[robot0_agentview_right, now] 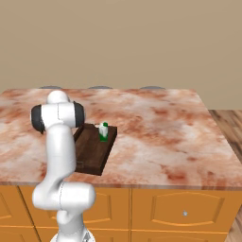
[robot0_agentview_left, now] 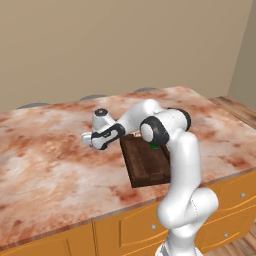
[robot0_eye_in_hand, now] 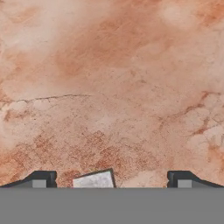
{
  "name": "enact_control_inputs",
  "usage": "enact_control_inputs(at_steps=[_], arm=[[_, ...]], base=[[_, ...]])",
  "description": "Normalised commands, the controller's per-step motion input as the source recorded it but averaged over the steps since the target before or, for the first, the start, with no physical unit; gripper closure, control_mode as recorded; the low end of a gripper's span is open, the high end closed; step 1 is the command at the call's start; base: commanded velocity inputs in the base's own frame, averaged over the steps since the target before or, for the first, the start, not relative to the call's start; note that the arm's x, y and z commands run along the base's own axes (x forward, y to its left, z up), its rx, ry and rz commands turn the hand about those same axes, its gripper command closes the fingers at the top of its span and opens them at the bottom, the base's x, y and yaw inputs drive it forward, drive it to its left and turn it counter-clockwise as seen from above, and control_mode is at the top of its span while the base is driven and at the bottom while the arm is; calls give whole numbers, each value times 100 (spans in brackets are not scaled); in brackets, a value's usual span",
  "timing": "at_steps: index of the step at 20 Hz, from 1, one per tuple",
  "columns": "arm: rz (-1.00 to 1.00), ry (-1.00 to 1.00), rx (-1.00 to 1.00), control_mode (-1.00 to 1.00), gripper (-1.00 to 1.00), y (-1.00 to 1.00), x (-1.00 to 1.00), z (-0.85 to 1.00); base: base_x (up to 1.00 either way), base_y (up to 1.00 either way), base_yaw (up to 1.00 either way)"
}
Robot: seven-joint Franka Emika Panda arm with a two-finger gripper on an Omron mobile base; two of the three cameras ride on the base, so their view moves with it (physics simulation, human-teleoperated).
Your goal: Take out the milk from the fridge and place it on the tray on the counter. Then take the sugar cube near the tray and place it in the tray.
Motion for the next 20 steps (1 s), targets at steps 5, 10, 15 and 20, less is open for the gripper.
enact_control_inputs(at_steps=[5, 10, 15, 20], arm=[[0, 0, 0, -100, -100, 4, 6, -15], [0, 0, 0, -100, 100, 2, 0, -14], [0, 0, 0, -100, 100, 8, -12, -5], [-2, 0, 0, -100, 100, 13, -24, -1]], base=[[0, 0, 0], [0, 0, 0], [0, 0, 0], [0, 0, 0]])
